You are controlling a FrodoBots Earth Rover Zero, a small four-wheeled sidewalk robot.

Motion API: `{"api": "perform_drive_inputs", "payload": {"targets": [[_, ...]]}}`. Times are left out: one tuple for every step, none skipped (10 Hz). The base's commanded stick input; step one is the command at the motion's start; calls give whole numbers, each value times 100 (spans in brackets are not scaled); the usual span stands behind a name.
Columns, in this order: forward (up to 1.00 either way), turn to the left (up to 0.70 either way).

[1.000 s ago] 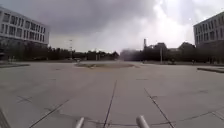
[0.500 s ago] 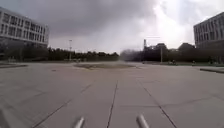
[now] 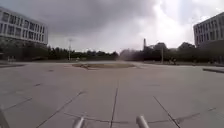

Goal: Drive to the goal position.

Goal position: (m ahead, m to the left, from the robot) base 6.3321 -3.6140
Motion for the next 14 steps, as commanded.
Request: {"api": "perform_drive_inputs", "payload": {"targets": [[70, 0], [70, 0], [70, 0], [70, 0], [70, 0], [70, 0], [70, 0], [70, 0], [70, 0], [70, 0], [70, 0], [70, 0], [70, 0], [70, 0]]}}
